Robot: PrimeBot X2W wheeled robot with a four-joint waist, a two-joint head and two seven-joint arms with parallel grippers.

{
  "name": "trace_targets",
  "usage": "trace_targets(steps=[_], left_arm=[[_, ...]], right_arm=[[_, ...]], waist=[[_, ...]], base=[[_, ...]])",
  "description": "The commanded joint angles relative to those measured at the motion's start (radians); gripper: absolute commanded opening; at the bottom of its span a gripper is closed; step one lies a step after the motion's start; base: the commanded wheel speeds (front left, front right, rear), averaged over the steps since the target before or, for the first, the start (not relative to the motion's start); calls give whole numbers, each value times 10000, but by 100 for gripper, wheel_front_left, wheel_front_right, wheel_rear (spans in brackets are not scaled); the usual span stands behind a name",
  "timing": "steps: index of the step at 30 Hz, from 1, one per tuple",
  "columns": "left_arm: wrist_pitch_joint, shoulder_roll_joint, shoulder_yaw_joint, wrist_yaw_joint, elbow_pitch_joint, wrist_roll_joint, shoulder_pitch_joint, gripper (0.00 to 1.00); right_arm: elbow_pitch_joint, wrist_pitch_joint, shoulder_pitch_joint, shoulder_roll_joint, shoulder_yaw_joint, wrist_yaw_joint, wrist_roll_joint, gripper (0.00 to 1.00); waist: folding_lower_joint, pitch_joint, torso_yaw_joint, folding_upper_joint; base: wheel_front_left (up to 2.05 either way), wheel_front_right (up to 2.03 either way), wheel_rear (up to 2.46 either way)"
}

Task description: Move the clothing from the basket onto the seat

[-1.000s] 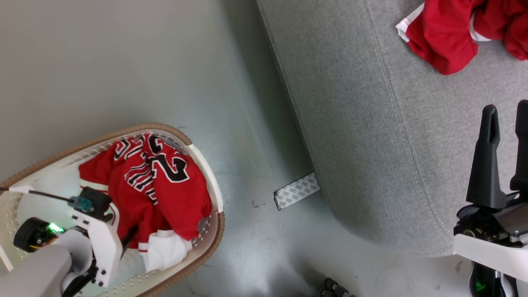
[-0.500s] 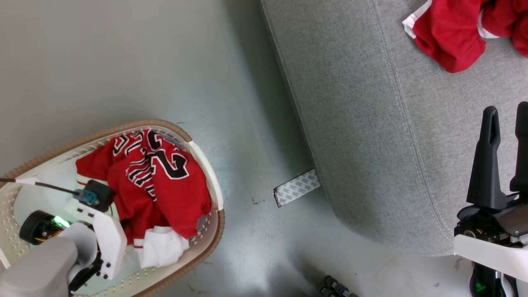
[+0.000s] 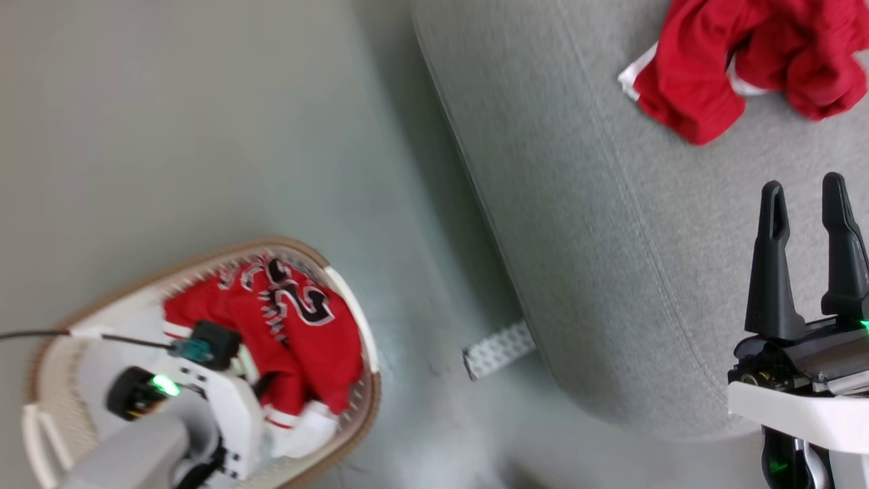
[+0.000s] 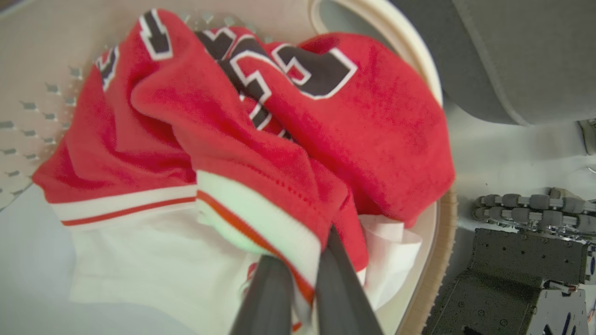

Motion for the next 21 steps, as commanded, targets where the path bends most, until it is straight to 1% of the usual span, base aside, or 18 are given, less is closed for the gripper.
trace_targets(steps=[1, 3, 9, 12, 16, 21], left_arm=[[-208, -102, -45, 16, -34, -72, 128, 0], [-450, -397, -126, 16, -92, -218, 213, 0], [-1166, -1180, -269, 16, -309, -661, 451, 0], [-1444, -1454, -300, 16, -579, -761, 532, 0], [-1627, -1655, -154, 16, -946, -809, 623, 0], [-1690, -1769, 327, 16, -1585, -724, 726, 0]], right_arm=[[129, 4, 23, -4, -99, -24, -157, 100], [295, 5, 64, -2, -240, -22, -395, 100], [922, 6, 133, -5, -224, -22, -847, 100], [1266, 6, 181, -7, -177, -22, -1023, 100], [1729, 6, 280, -14, -123, -22, -1192, 100], [2184, 6, 515, -16, -115, -22, -1312, 100]], waist=[[0, -862, 455, 0], [0, -1376, 724, 0], [0, -2979, 1621, 0], [0, -3721, 2092, 0], [0, -4585, 2695, 0], [0, -5458, 3377, 0]], base=[[0, 0, 0], [0, 0, 0], [0, 0, 0], [0, 0, 0], [0, 0, 0], [0, 0, 0]])
